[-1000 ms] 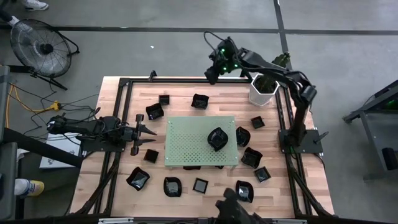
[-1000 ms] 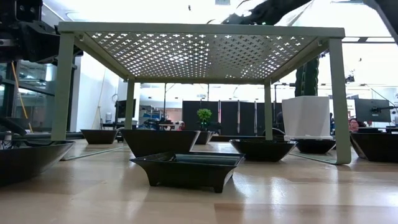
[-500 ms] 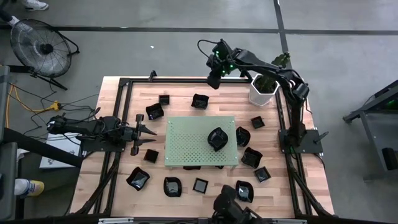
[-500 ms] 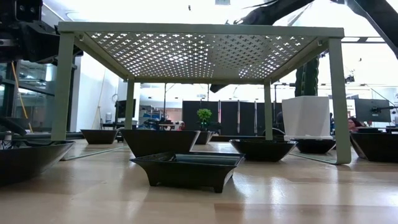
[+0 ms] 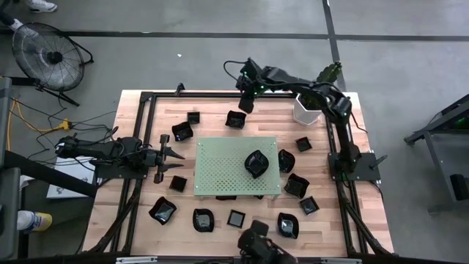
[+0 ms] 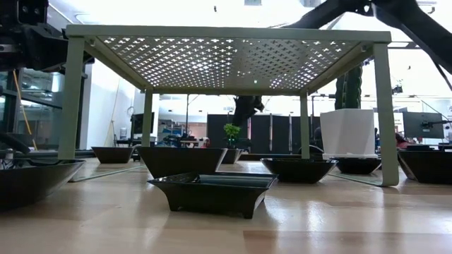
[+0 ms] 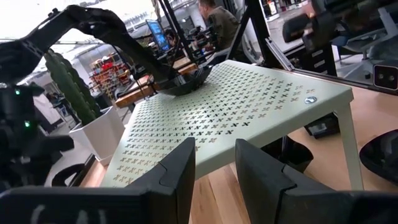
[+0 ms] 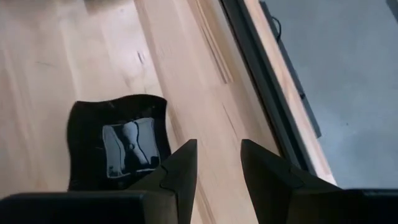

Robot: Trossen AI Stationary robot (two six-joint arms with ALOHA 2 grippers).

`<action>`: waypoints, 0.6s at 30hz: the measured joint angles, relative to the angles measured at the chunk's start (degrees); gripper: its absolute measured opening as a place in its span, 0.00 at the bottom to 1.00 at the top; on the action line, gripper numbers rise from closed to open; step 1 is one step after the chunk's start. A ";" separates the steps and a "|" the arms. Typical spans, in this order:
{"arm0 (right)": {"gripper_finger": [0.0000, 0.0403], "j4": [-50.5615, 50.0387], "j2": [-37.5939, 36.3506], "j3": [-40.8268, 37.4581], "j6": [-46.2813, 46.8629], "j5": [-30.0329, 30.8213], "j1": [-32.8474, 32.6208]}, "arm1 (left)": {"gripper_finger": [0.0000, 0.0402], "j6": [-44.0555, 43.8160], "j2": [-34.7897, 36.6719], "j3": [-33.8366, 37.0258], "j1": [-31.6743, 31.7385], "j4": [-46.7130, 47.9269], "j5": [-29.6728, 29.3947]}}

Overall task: Pick & Place Mini shaped plates
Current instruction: Put the black wave square shaped bowl on the shelf

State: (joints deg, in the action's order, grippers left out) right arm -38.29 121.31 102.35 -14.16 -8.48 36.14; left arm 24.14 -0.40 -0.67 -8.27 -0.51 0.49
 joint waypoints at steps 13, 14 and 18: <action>0.29 0.03 4.15 -0.02 0.16 1.73 -0.85 | 0.28 0.00 0.00 0.00 0.00 0.00 -0.02; 0.29 0.03 4.36 -0.02 0.16 1.72 -0.92 | 0.28 0.00 0.00 0.00 -0.02 0.02 0.00; 0.29 0.00 5.36 -0.02 0.60 1.25 -0.94 | 0.28 0.00 0.00 0.00 -0.02 0.01 0.00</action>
State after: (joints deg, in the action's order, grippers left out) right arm -38.29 126.67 102.32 -13.55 -7.23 35.20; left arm 24.14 -0.40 -0.67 -8.29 -0.50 0.49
